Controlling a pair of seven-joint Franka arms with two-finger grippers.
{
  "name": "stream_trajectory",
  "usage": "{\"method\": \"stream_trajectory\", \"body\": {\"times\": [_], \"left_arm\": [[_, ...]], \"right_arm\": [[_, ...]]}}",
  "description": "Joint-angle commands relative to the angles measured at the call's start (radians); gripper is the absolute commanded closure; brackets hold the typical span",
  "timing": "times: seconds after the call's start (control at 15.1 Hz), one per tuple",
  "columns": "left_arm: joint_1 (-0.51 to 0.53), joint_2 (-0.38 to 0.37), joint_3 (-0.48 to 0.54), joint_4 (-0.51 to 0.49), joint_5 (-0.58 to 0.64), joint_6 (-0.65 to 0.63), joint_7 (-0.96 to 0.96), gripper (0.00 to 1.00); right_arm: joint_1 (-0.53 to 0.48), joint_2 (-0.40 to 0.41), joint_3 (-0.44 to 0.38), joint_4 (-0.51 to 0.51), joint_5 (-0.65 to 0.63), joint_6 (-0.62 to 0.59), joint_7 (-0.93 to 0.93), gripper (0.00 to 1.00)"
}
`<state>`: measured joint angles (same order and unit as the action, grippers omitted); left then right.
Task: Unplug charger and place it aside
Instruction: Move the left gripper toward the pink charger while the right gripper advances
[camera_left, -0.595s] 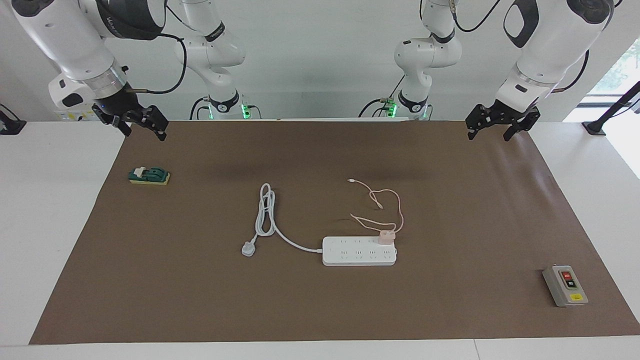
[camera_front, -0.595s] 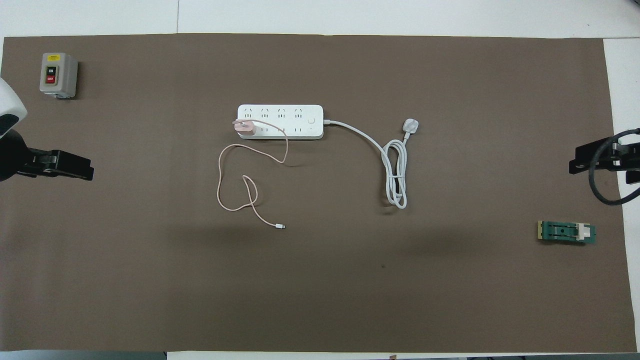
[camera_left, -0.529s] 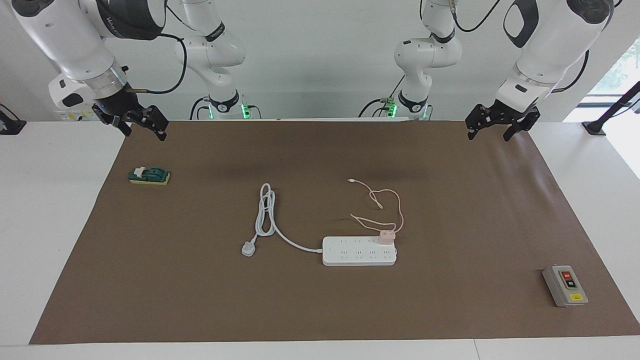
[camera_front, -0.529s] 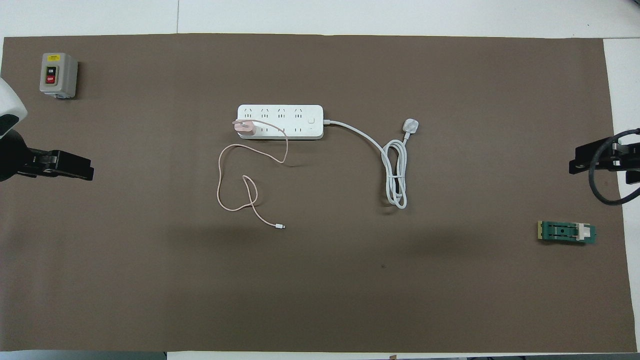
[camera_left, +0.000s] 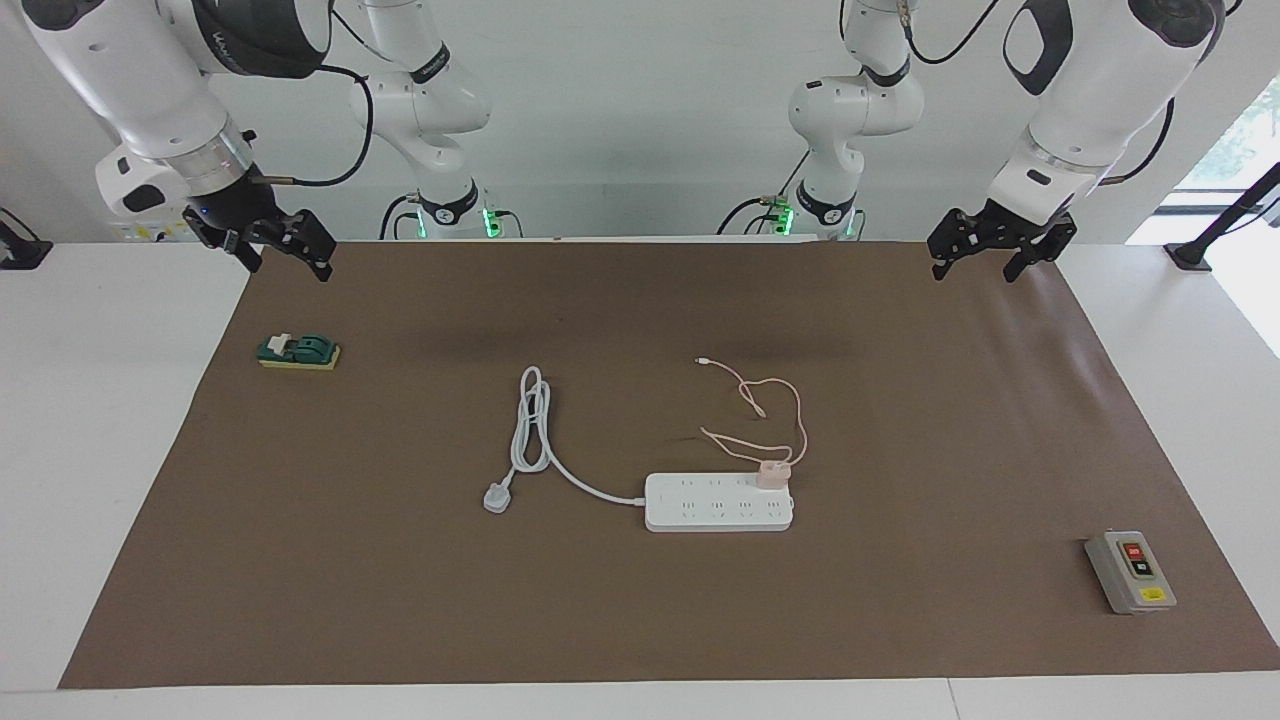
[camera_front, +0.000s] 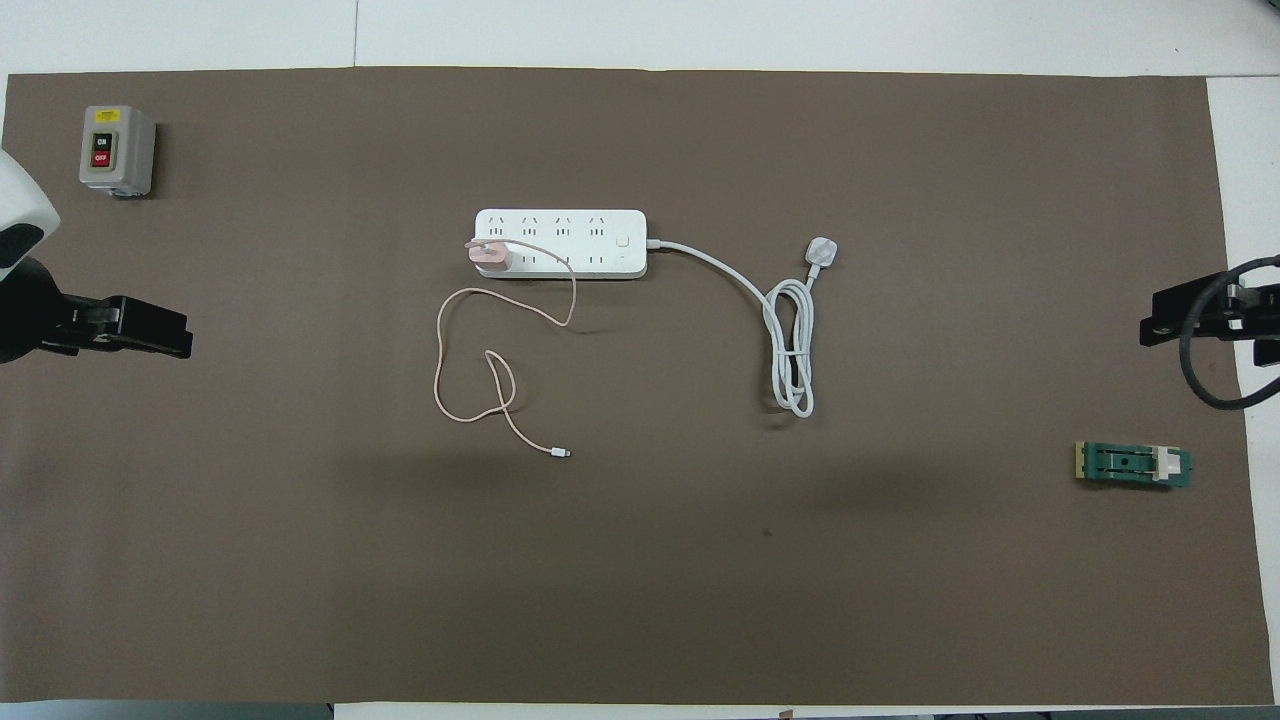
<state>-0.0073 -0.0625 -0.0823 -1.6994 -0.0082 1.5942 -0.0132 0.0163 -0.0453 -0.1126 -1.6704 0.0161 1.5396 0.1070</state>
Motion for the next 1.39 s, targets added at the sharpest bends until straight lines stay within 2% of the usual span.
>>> {"method": "stream_trajectory", "body": {"times": [0.0,0.26,0.4,0.53,0.73,0.86,1.06,1.19,1.32], "left_arm": [[-0.032,0.065,-0.005,0.078,-0.006,-0.014,-0.112,0.00],[-0.074,0.114,-0.005,0.115,0.007,-0.005,-0.288,0.00],[-0.114,0.170,-0.005,0.167,0.007,-0.005,-0.463,0.00],[-0.147,0.222,-0.004,0.213,0.008,-0.002,-0.601,0.00],[-0.195,0.301,-0.004,0.280,0.059,0.001,-0.886,0.00],[-0.204,0.349,-0.005,0.323,0.060,0.012,-1.000,0.00],[-0.238,0.383,-0.005,0.323,0.057,0.065,-1.250,0.00],[-0.269,0.409,0.001,0.322,0.060,0.157,-1.414,0.00],[-0.290,0.447,0.001,0.320,0.062,0.162,-1.450,0.00]], "right_arm": [[-0.013,0.005,0.005,0.009,-0.013,-0.012,-0.030,0.00],[-0.015,0.007,-0.001,0.006,-0.011,-0.015,-0.023,0.00],[-0.025,0.004,-0.015,0.001,-0.005,0.049,-0.023,0.00],[-0.022,0.002,-0.006,-0.006,0.004,0.050,0.012,0.00],[-0.024,0.008,0.034,-0.008,0.013,0.047,0.283,0.00],[-0.038,0.013,0.030,-0.011,0.140,0.030,0.498,0.00],[-0.026,0.042,0.033,-0.015,0.183,0.025,0.730,0.00],[-0.019,0.077,0.033,-0.052,0.281,0.051,0.898,0.00],[-0.018,0.087,0.033,-0.061,0.314,0.063,1.019,0.00]]}}
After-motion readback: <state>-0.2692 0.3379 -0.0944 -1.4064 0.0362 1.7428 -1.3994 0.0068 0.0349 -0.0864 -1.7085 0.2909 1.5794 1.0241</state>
